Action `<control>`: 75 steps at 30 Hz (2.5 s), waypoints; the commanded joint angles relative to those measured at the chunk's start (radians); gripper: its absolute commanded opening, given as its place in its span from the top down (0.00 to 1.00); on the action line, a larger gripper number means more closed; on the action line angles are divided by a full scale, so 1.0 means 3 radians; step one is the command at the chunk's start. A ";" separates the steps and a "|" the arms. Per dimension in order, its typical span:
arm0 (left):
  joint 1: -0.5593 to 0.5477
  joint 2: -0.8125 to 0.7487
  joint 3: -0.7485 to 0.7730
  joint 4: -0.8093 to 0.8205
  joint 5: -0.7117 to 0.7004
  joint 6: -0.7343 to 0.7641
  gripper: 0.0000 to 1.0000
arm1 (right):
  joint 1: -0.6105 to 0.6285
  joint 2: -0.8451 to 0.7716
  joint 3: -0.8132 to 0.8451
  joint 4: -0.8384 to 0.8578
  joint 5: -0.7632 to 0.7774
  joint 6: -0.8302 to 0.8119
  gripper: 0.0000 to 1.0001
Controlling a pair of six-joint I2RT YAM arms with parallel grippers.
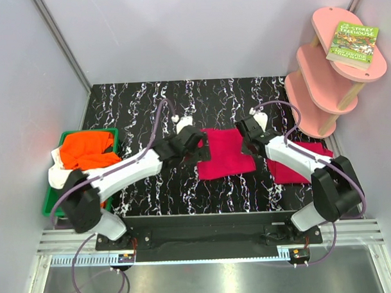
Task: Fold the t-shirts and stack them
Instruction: Put the neatly folded tshirt into the corner of the board with the right arm
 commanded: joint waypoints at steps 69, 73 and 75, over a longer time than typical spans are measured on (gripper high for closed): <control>-0.0279 -0.0935 -0.1026 0.0058 0.0431 0.0038 0.02 | -0.1978 -0.0624 0.0400 -0.1864 0.1241 0.0402 1.00; -0.0279 -0.0981 -0.1088 0.0058 0.0442 0.0048 0.03 | -0.2101 -0.0424 0.0400 -0.1803 0.1169 0.0427 1.00; -0.0279 -0.0996 -0.1098 0.0058 0.0436 0.0063 0.03 | -0.2142 -0.0312 0.0359 -0.1752 0.1170 0.0458 1.00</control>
